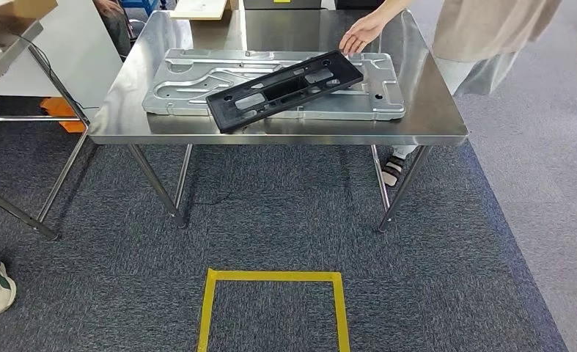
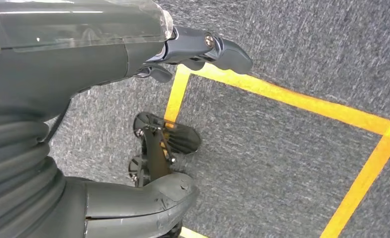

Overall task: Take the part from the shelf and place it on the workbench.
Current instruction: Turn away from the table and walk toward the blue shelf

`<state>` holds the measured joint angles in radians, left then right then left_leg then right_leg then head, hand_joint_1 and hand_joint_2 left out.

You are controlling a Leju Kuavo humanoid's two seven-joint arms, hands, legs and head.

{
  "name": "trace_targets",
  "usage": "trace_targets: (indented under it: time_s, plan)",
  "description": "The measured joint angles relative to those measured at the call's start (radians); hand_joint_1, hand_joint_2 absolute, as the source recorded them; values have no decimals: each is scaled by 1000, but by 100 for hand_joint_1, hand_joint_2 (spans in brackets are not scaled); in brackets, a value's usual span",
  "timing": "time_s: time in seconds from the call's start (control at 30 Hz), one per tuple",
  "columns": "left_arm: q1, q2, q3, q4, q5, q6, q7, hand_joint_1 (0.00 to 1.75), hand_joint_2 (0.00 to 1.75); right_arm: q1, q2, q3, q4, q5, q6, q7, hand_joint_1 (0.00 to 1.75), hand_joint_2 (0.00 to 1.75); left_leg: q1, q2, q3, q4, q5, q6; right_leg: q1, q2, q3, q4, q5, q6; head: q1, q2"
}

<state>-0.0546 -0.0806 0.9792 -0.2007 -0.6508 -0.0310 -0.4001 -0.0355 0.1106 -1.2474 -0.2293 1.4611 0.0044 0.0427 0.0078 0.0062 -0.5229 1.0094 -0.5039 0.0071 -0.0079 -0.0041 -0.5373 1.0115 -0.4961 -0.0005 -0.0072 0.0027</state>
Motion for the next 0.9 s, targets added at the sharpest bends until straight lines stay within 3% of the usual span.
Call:
trace_targets:
  time_s: [0.07, 0.13, 0.2, 0.27, 0.3, 0.33, 0.37, 0.43, 0.5, 0.6, 0.67, 0.77, 0.8, 0.83, 0.87, 0.9]
  plan:
    - [1, 0, 0, 0, 0, 0, 0, 0, 175, 0, 0, 0, 0, 0, 0, 0, 0, 175, -2, -1, -2, -4, 1, 10, 1, 0, -2, -2, 3, 12, 0, 0]
    - [2, 0, 0, 0, 0, 0, 0, 0, 175, 0, 0, 0, 0, 0, 0, 0, 0, 175, 2, 0, -1, -11, 9, 23, -1, 1, -8, 16, -13, 23, 0, 0]
    - [1, 0, 0, 0, 0, 0, 0, 0, 175, 0, 0, 0, 0, 0, 0, 0, 0, 175, 4, 2, -4, -15, 16, 34, -5, 3, -46, 102, -71, 31, 0, 0]
    - [1, 0, 1, 0, 0, 0, 0, 0, 175, 1, 0, 0, 0, 0, 0, 0, 0, 175, 2, 3, -9, -14, 17, 37, -6, 3, -106, 233, -134, 37, 0, 0]
    - [1, 0, 1, 0, 0, 0, 0, 0, 175, 1, 0, 0, 0, 0, 0, 0, 0, 175, 1, 3, -10, -14, 17, 38, -6, 3, -124, 273, -143, 38, 0, 0]
    - [1, 0, 1, 0, 0, 0, 0, 0, 175, 2, 0, 0, 0, 0, 0, 0, 0, 175, 1, 3, -11, -13, 17, 37, -6, 2, -125, 277, -131, 38, 0, 0]
    - [2, 0, 2, 0, 0, 0, 0, 0, 175, 2, 0, 0, 0, 0, 0, 0, 0, 175, 1, 2, -9, -12, 17, 37, -6, 2, -104, 236, -100, 37, 0, 0]
    - [1, -1, 2, 0, 0, 0, 0, 0, 175, 2, 0, 0, 0, 0, 0, 0, 0, 175, -1, 1, -6, -9, 14, 32, -4, 3, -34, 95, -32, 29, 0, 0]
    - [0, -1, 3, 0, 0, 0, 0, 0, 175, 1, -1, 0, 0, 0, 0, 0, 0, 175, -4, 1, -7, -6, 12, 23, 1, 3, 4, 10, -6, 20, 0, 0]
    - [-1, -1, 5, 0, 0, 0, 0, 0, 175, 1, 0, 0, 0, 0, 0, 0, 0, 175, -5, 1, -9, -4, 11, 8, 1, 4, 4, -2, -5, 6, 0, 0]
    - [-1, -1, 5, 0, 0, 0, 0, 0, 175, 1, 0, 0, 0, 0, 0, 0, 0, 175, -3, 0, -25, 31, -17, -3, -4, 2, 4, -9, 1, -7, 0, 0]
    - [0, -1, 5, 0, 0, 0, 0, 0, 175, 1, 0, 0, 0, 0, 0, 0, 0, 175, 1, -1, -108, 214, -115, -17, -4, -1, -2, -10, 5, -17, 0, 0]
    - [1, -1, 5, 0, 0, 0, 0, 0, 175, 1, 0, 0, 0, 0, 0, 0, 0, 175, 2, 0, -131, 267, -131, -20, -3, -1, -3, -10, 5, -18, 0, 0]
    - [2, -1, 5, 0, 0, 0, 0, 0, 175, 1, 0, 0, 0, 0, 0, 0, 0, 175, 3, 0, -139, 286, -128, -21, -3, -1, -4, -8, 5, -18, 0, 0]
    - [3, -1, 5, 0, 0, 0, 0, 0, 175, 1, 0, 0, 0, 0, 0, 0, 0, 175, 3, 0, -127, 263, -105, -21, -3, 0, -4, -7, 5, -18, 0, 0]
    - [3, -1, 5, 0, 0, 0, 0, 0, 175, 1, 0, 0, 0, 0, 0, 0, 0, 175, 4, 0, -99, 206, -69, -19, -3, 0, -2, -6, 4, -17, 0, 0]
